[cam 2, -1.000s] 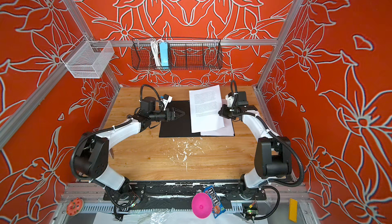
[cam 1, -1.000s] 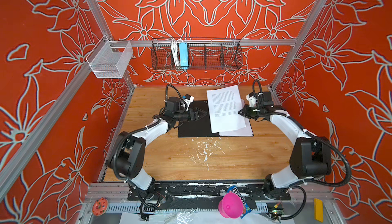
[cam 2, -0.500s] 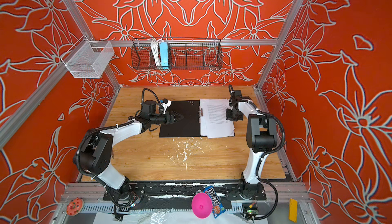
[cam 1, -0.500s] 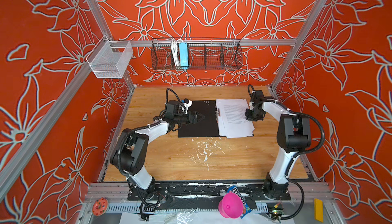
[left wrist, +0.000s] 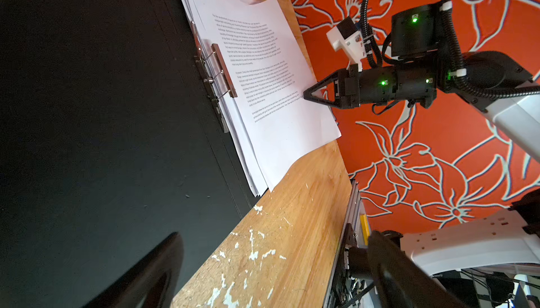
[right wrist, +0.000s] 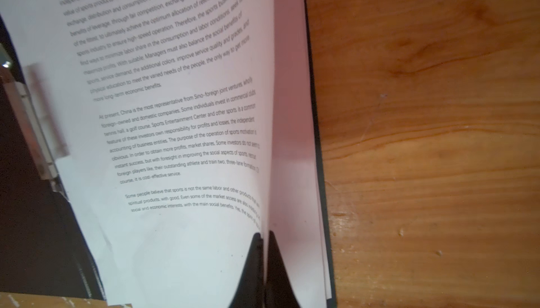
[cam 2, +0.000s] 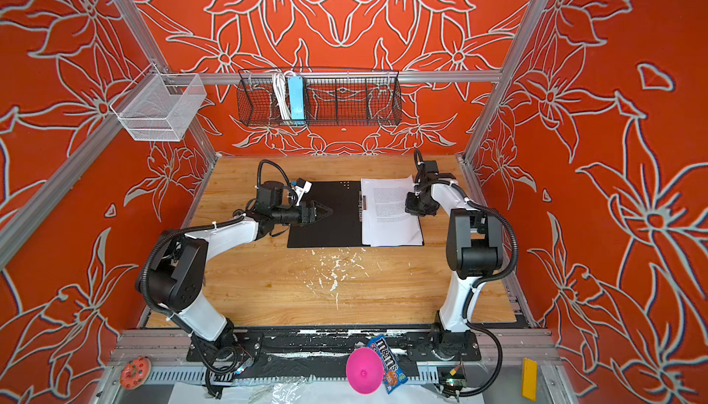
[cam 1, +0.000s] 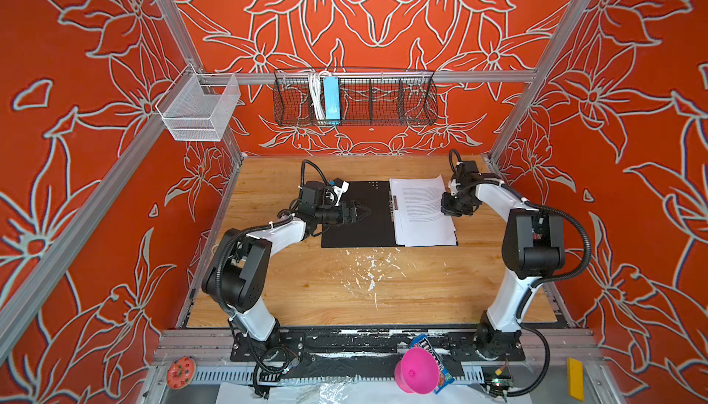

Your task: Put the files into the folder

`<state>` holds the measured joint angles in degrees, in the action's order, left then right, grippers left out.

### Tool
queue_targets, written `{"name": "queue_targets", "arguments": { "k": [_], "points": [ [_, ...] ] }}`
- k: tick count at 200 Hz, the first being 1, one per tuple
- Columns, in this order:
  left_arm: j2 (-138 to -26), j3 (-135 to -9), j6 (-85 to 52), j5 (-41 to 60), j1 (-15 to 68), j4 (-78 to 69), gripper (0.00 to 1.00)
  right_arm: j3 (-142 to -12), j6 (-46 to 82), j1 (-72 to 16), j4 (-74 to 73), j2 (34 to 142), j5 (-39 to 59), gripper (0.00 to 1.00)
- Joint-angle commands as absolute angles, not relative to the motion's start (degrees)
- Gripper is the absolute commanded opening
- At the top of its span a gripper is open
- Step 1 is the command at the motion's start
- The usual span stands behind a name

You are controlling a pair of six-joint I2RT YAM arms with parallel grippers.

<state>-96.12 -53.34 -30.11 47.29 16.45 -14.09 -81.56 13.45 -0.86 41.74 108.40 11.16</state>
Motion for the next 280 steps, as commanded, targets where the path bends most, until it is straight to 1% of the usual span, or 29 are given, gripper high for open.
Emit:
{"name": "queue_targets", "arguments": {
  "k": [1, 171, 196, 207, 225, 280],
  "points": [
    [-97.0, -54.1, -30.5, 48.9, 16.3, -15.7, 0.98, -81.2, 15.3, -1.6, 41.1, 107.7, 13.7, 0.0],
    [-99.4, -54.6, -31.1, 50.2, 16.3, -16.8, 0.98, -80.5, 12.1, -2.8, 40.8, 108.5, 12.9, 0.0],
    [-99.8, -54.7, -31.5, 50.4, 16.2, -17.3, 0.98, -81.2, 11.9, -3.0, 41.1, 108.9, 12.7, 0.15],
    [-100.0, -54.7, -31.6, 50.5, 16.3, -17.6, 0.98, -81.6, 11.8, -3.0, 41.4, 109.2, 12.6, 0.19],
    [-100.2, -54.8, -31.7, 50.6, 16.3, -17.7, 0.98, -82.2, 11.4, -3.2, 41.7, 109.6, 12.5, 0.2],
    [-101.0, -55.0, -32.2, 51.0, 16.3, -18.2, 0.98, -83.0, 10.7, -3.6, 41.6, 110.4, 12.3, 0.2]
  ]
}}
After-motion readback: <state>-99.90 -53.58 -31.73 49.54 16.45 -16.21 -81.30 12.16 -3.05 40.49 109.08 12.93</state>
